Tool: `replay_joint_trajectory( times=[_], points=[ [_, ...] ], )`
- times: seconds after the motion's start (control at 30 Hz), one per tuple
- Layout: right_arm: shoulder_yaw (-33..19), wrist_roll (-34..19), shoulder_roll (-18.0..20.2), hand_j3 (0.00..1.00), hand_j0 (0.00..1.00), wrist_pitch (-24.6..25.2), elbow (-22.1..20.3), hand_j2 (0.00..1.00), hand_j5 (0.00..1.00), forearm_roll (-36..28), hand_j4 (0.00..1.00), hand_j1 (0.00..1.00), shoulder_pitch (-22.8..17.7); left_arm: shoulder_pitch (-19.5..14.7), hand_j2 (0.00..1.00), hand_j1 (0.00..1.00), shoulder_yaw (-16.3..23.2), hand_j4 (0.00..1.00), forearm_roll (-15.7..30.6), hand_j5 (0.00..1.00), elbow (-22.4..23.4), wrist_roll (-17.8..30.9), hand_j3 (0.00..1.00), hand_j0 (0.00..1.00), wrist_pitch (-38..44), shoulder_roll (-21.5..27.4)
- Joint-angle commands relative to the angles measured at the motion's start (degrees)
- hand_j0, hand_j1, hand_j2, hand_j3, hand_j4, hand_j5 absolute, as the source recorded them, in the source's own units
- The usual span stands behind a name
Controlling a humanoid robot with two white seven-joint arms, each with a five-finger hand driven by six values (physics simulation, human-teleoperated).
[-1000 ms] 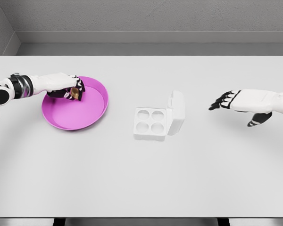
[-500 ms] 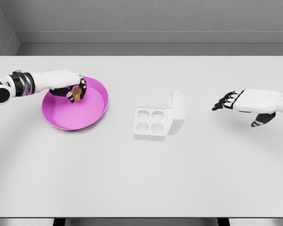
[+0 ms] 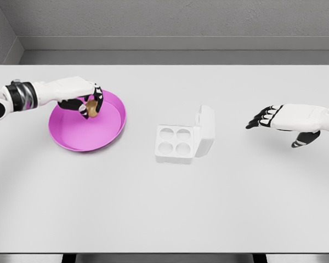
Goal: Pack egg into the box and close the box lid
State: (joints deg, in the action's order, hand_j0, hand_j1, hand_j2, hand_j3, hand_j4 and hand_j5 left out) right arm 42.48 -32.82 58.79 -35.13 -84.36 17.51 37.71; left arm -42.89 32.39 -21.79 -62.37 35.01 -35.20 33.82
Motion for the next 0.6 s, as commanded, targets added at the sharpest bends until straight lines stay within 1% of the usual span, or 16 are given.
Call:
replay_joint_trajectory(
  times=[0.0,0.1,0.13,0.2,0.4,0.57],
  points=[
    [-0.03,0.04,0.1,1.0,1.0,0.13,-0.1,1.0,1.0,-0.28,1.0,1.0,0.0,0.0,0.27,0.27,-0.04,0.27,2.45,0.27,-1.08,-0.03,0.27,0.27,0.2,0.46],
    [-0.03,0.04,0.1,1.0,1.0,0.13,-0.19,1.0,1.0,-0.28,1.0,1.0,0.0,0.18,0.28,0.28,0.04,0.28,4.64,0.28,-2.4,-0.03,0.28,0.28,0.2,1.07],
    [-0.03,0.04,0.1,1.0,1.0,0.13,-0.19,1.0,1.0,-0.28,1.0,1.0,0.0,0.97,0.28,0.28,-0.04,0.28,5.44,0.28,-2.84,-0.03,0.28,0.28,0.2,1.16],
    [-0.03,0.04,0.18,1.0,1.0,0.13,-0.19,1.0,1.0,-0.28,1.0,1.0,0.0,1.14,0.28,0.28,-0.04,0.28,6.58,0.28,-3.19,-0.03,0.28,0.28,0.2,1.86],
    [-0.03,0.04,0.18,1.0,1.0,0.13,-0.28,1.0,1.0,-0.28,1.0,1.0,0.0,1.23,0.29,0.29,-0.04,0.29,7.55,0.29,-3.19,-0.03,0.29,0.29,0.2,1.78],
    [-0.03,0.04,0.18,1.0,1.0,0.13,-0.37,1.0,1.0,-0.28,1.0,1.0,0.0,1.41,0.29,0.29,0.04,0.29,11.5,0.29,-4.69,-0.03,0.29,0.29,0.2,1.78]
  ],
)
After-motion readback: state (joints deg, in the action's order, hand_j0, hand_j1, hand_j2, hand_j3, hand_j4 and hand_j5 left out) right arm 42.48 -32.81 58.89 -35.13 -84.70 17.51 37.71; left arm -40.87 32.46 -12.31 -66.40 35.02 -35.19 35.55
